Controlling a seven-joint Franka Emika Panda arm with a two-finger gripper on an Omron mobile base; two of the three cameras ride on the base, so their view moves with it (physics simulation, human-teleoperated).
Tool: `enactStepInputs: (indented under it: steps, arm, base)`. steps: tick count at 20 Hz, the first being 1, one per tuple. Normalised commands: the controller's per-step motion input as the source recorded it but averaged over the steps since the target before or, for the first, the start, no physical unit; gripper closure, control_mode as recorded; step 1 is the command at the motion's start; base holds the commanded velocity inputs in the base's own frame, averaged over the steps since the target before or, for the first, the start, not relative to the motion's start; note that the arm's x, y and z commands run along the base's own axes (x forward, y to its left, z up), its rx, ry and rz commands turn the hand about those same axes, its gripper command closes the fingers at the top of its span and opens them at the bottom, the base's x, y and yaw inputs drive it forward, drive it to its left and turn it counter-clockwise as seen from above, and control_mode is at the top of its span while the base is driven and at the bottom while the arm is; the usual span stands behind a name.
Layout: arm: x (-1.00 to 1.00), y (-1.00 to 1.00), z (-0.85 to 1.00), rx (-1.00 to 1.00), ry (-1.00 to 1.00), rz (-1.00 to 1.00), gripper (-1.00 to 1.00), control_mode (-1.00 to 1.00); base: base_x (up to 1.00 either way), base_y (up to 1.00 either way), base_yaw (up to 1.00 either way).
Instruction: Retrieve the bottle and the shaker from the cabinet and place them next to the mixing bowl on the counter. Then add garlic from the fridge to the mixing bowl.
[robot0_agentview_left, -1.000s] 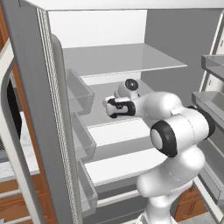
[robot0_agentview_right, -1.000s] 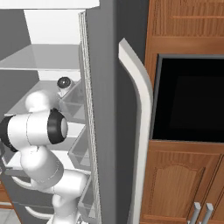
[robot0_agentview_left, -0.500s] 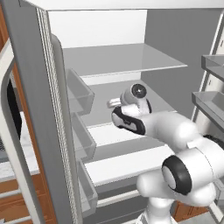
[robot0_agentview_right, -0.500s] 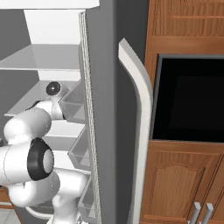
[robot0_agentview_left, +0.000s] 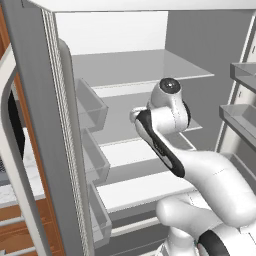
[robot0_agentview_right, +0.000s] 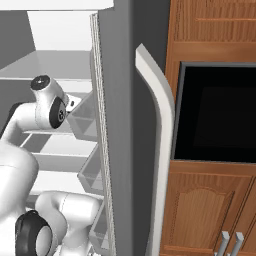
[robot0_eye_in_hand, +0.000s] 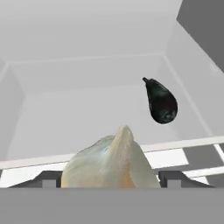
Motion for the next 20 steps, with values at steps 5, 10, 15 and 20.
enactStepInputs:
  steps: [5, 10, 15, 20]
  arm:
    - [-1.0, -0.12, 0.3, 0.04, 0.26, -0.07, 1.0, -1.0]
    - [-1.0, 0.0, 0.01, 0.0, -0.01, -0.07, 1.0, -1.0]
    - [-1.0, -0.04, -0.18, 0.0, -0.16, -0.04, 1.0, -1.0]
    - [-0.58, -0.04, -0.16, 0.0, -0.26, 0.01, 1.0, -1.0]
  base:
    - [0.0, 0.0, 0.0]
    - [0.0, 0.0, 0.0]
    - [0.0, 0.0, 0.0]
    - [0.0, 0.0, 0.0]
